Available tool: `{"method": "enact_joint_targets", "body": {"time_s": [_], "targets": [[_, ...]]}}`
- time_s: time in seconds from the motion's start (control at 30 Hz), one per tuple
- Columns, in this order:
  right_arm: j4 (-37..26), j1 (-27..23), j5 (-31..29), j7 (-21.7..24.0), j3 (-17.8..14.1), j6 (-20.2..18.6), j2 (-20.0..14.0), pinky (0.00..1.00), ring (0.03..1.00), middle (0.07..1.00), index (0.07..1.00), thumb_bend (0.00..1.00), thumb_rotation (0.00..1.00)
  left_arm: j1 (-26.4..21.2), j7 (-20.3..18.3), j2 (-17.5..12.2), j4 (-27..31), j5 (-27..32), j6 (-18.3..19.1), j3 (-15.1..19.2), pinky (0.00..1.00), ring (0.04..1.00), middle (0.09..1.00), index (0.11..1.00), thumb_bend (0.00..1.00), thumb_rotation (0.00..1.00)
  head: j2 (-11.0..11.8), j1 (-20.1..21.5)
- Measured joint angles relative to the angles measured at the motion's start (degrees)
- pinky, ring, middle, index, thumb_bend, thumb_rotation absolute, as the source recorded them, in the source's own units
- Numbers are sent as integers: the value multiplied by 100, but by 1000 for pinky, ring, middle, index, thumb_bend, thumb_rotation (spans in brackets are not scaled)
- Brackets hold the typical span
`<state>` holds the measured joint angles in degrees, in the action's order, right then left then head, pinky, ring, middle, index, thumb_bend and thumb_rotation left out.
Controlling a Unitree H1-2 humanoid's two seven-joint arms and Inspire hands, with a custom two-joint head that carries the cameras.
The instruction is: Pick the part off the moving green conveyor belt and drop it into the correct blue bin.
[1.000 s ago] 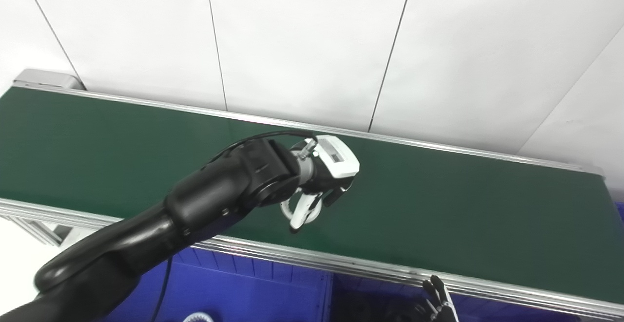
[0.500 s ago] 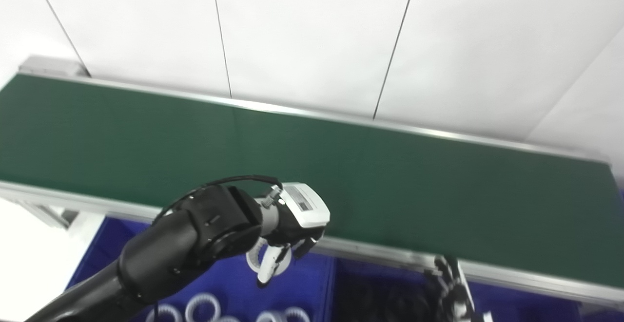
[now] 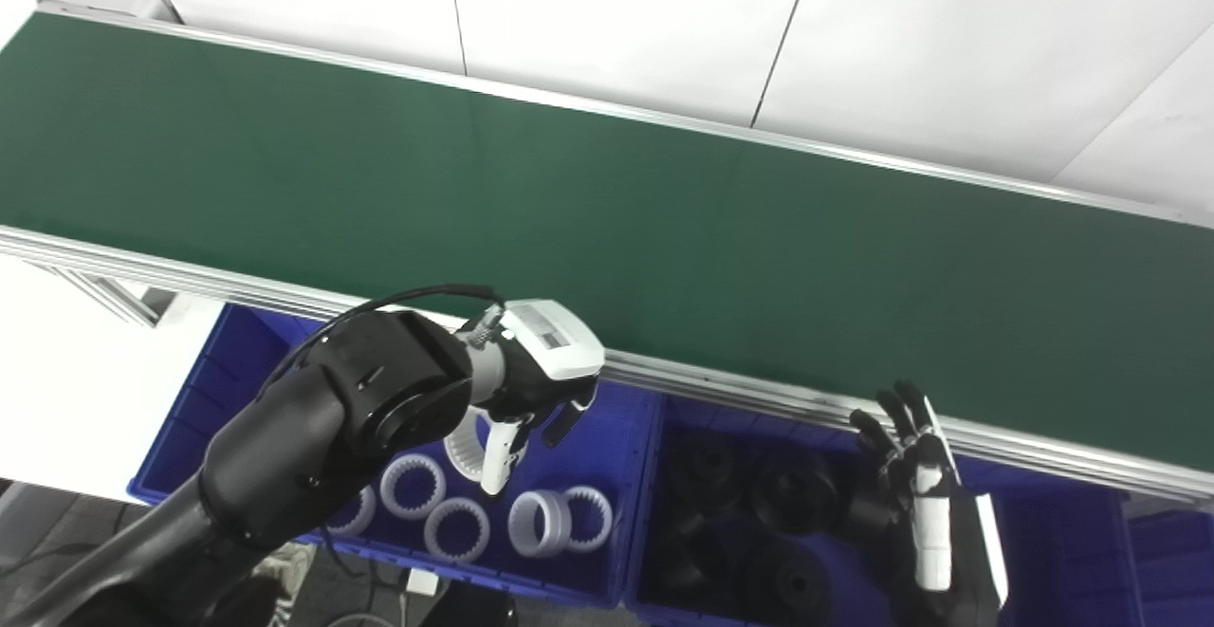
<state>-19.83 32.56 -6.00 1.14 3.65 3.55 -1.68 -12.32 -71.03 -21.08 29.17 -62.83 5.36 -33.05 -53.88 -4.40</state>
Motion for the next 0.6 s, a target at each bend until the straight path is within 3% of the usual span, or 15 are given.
{"method": "enact_joint_targets", "body": {"time_s": [0.13,0.17,0.23,0.27,0.33,0.4,0.6], "targets": [[-42,-2,16,1,7,-84,0,896,879,932,948,842,896,31,35,45,-2,5,1,140,292,330,478,494,523,0,0,44],[-42,4,24,1,7,-86,0,894,877,930,947,847,897,46,37,71,-6,5,1,174,389,425,525,552,738,126,0,44],[-42,5,44,1,8,-86,4,892,875,928,946,850,898,99,40,134,-11,13,1,220,445,480,553,587,873,199,9,53],[-42,6,56,0,8,-86,9,889,875,927,946,855,898,135,43,168,-11,31,1,240,552,585,639,649,932,222,17,53],[-41,4,70,1,11,-85,21,885,875,928,945,856,898,213,93,197,-9,132,0,308,729,774,805,766,950,285,18,53],[-41,4,75,0,11,-85,27,883,874,928,944,855,896,298,145,190,-5,142,-4,346,791,858,888,827,943,354,26,62],[-35,-5,74,1,18,-85,44,886,875,932,945,844,901,448,300,183,23,190,-24,387,807,883,912,842,926,371,96,97]]}}
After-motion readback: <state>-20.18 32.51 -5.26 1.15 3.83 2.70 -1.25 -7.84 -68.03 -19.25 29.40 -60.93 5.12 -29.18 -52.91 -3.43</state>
